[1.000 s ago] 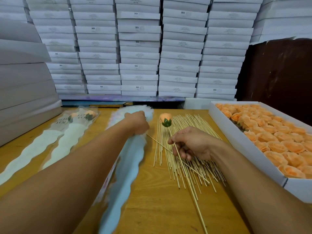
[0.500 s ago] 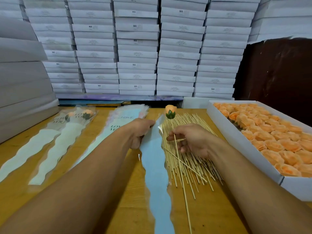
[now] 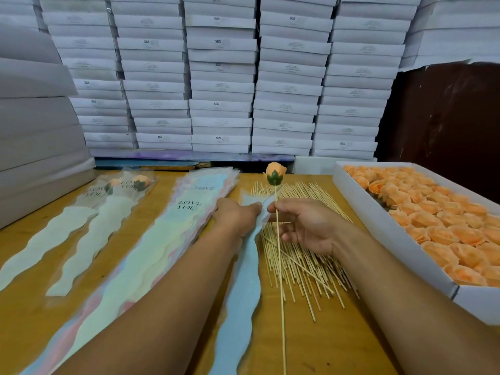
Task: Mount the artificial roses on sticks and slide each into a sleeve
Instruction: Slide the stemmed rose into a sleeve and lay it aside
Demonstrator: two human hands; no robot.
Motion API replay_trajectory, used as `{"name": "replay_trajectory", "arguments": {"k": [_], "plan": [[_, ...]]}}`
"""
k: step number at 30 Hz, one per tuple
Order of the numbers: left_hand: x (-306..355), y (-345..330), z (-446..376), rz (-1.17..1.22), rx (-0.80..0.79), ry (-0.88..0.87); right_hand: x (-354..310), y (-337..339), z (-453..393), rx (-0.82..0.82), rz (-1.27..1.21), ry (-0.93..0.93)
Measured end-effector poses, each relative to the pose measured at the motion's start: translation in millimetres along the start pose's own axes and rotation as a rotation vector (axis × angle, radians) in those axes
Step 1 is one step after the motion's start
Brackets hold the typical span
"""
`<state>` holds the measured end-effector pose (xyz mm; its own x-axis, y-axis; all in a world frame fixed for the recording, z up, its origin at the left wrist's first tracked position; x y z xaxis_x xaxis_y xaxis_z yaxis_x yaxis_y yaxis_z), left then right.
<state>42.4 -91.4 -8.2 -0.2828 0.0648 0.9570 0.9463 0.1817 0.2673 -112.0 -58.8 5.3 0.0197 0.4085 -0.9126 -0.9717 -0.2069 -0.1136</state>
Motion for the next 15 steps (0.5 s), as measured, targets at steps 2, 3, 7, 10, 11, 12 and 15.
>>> {"name": "replay_trajectory", "arguments": {"k": [2, 3, 7, 10, 11, 12, 15], "plan": [[5, -2, 2, 0.107, -0.037, 0.016, 2, -1, -3, 0.096, 0.040, 0.035], [7, -2, 3, 0.192, -0.065, 0.048, 2, -1, -5, 0.140, 0.047, 0.057], [13, 10, 1, 0.386, -0.135, 0.234, -1, -1, -2, 0.178, 0.005, 0.099], [6, 21, -8, 0.464, -0.222, 0.314, -4, 0, 3, 0.107, 0.033, 0.082], [5, 24, -9, 0.494, -0.249, 0.330, -5, -1, 5, 0.077, 0.043, 0.077], [2, 26, -9, 0.542, -0.277, 0.341, -5, -1, 7, 0.048, 0.051, 0.073], [-9, 30, -12, 0.730, -0.309, 0.350, -7, 0, 11, -0.032, 0.071, 0.054]]}}
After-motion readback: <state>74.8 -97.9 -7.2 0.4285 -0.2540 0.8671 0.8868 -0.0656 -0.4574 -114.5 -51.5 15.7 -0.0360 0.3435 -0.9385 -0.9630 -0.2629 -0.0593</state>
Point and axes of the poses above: each hand's wrist, its own z-axis away from the middle knuckle, its own y-axis out of the back of the hand, x = y × z, the point moved 1 cm from there along -z, towards the middle knuckle, and after that the axes turned 15 degrees about -y, right-handed, at the moved point
